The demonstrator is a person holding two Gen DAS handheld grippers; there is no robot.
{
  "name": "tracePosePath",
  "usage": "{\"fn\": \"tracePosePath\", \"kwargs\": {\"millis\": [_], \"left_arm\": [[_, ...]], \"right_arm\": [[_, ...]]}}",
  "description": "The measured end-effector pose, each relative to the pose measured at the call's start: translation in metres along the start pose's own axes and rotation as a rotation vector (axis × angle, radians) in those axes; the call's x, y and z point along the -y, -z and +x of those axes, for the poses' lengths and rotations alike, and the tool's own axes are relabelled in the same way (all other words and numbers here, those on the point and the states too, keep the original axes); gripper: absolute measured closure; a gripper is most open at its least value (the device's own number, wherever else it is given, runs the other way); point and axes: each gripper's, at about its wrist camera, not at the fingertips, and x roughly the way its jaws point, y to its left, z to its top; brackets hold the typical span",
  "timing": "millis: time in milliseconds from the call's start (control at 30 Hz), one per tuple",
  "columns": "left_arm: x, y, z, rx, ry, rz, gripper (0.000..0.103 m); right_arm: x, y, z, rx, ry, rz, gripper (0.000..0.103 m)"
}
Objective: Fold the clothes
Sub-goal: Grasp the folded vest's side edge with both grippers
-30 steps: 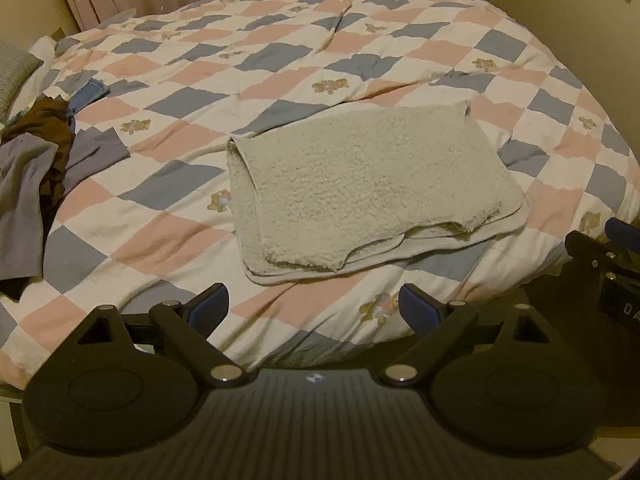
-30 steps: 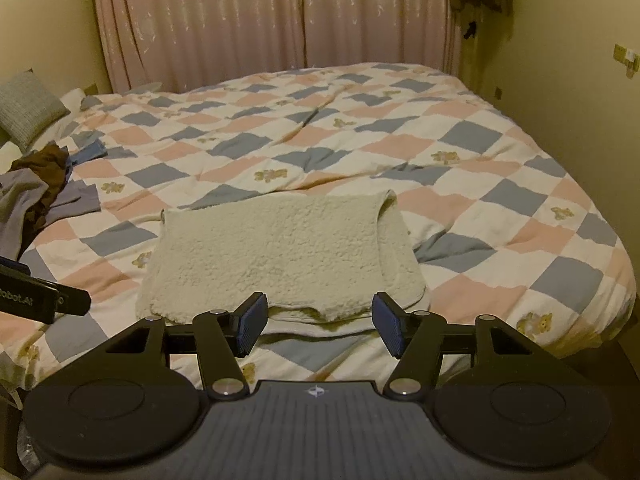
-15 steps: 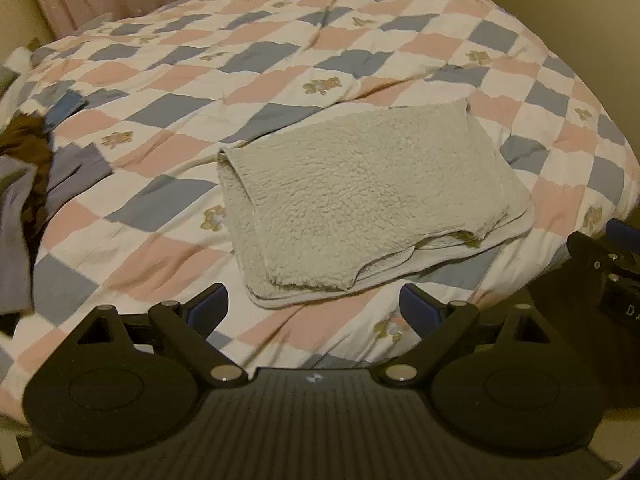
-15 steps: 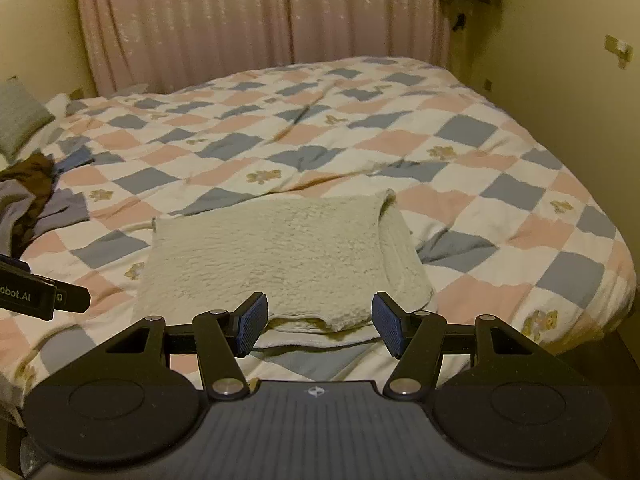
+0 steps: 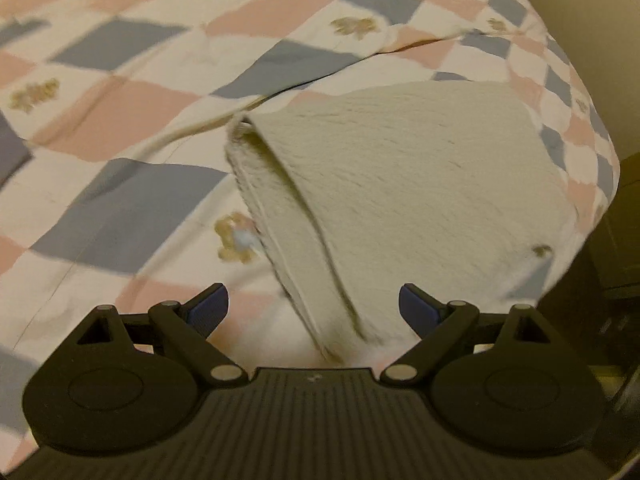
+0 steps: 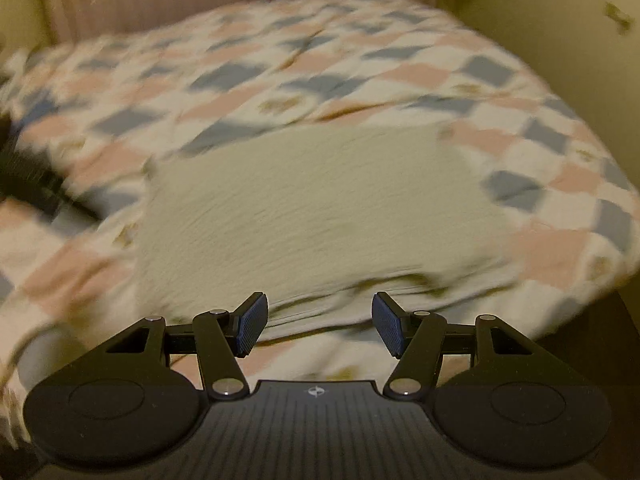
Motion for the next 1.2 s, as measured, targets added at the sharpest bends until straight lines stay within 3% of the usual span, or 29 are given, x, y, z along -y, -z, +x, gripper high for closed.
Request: {"fn": "tracePosePath", "kwargs": {"millis": [133, 267, 433, 533, 633, 700, 833, 933, 967, 1000, 1033, 1100, 1200], "left_arm": [[-0.037, -0.035, 0.043, -0.018, 0.072, -0.064, 0.013], [-0.058, -0.058, 0.073, -0.005, 0.129, -0.127, 0.013], [-0.080, -0.073, 0.096, 0.011, 0.195, -0.204, 0.013], [-0.085, -0.080, 0.109, 0.015, 0.221, -0.221, 0.013], [-0.086, -0.085, 0.120, 0.014, 0.241, -0.238, 0.016], [-0.085, -0.089, 0.121, 0.026, 0.275, -0.245, 0.037], [-0.084, -0.093, 0.126, 0.020, 0.282, -0.210, 0.037], [-0.090, -0.091, 0.130, 0.016, 0.297, -0.242, 0.039], [-0.090, -0.092, 0.129, 0.018, 0.297, -0.246, 0.046], [-0.088, -0.093, 0.127, 0.019, 0.295, -0.243, 0.054], [-0.085, -0.095, 0.125, 0.022, 0.295, -0.235, 0.060], [-0.078, -0.097, 0.116, 0.030, 0.292, -0.207, 0.078], [-0.064, -0.101, 0.097, 0.050, 0.281, -0.186, 0.082]], "right_arm": [[-0.079, 0.011, 0.044, -0.008, 0.010, -0.192, 0.034], [-0.138, 0.023, 0.071, 0.045, 0.072, -0.355, 0.018], [-0.180, 0.042, 0.100, 0.048, 0.168, -0.465, 0.016], [-0.195, 0.052, 0.116, 0.062, 0.269, -0.541, 0.016], [-0.204, 0.058, 0.129, 0.084, 0.372, -0.591, 0.024], [-0.204, 0.058, 0.133, 0.099, 0.422, -0.598, 0.031], [-0.209, 0.062, 0.145, 0.098, 0.456, -0.631, 0.036], [-0.212, 0.065, 0.158, 0.103, 0.481, -0.668, 0.037], [-0.211, 0.064, 0.160, 0.103, 0.481, -0.670, 0.042], [-0.207, 0.061, 0.161, 0.101, 0.475, -0.662, 0.057], [-0.202, 0.056, 0.159, 0.100, 0.464, -0.639, 0.065], [-0.187, 0.043, 0.150, 0.107, 0.407, -0.563, 0.071], [-0.163, 0.030, 0.129, 0.121, 0.288, -0.461, 0.075]]}}
